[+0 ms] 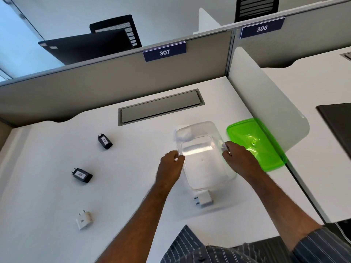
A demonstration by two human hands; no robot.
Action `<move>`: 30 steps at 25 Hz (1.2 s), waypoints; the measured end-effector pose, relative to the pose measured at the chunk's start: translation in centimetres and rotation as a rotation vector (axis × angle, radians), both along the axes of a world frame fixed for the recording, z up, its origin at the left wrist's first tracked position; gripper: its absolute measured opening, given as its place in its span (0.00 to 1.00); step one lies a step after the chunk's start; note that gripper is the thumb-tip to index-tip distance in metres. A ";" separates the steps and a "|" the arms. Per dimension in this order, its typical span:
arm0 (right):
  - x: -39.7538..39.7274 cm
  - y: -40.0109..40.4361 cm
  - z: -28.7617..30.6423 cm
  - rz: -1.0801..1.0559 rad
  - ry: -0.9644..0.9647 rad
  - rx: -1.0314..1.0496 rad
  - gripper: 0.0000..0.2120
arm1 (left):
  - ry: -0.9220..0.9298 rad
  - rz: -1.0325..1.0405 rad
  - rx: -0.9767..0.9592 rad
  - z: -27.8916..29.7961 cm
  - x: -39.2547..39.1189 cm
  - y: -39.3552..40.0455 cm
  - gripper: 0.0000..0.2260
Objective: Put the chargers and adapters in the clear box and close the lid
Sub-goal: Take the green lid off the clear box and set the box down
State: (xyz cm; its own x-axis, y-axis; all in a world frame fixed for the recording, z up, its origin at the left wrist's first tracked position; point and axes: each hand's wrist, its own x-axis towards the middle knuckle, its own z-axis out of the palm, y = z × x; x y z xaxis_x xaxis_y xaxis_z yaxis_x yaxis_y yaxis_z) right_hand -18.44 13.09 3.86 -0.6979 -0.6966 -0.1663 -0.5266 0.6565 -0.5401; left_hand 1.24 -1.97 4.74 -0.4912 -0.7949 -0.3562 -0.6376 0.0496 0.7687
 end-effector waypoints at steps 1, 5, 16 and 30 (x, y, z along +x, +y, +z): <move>0.7 -0.4 0.1 0.022 -0.001 0.001 0.09 | -0.003 0.015 -0.002 0.1 0.9 -0.2 0.14; 3.4 -2.0 0.3 0.102 -0.013 0.025 0.07 | -0.014 0.072 -0.011 0.5 4.1 -1.0 0.14; 12.3 -6.4 0.6 0.205 -0.069 0.084 0.09 | -0.056 0.171 -0.012 1.0 13.9 -4.5 0.12; 22.6 -10.4 -1.5 0.189 -0.115 0.122 0.11 | -0.051 0.168 0.047 -1.1 23.8 -9.4 0.14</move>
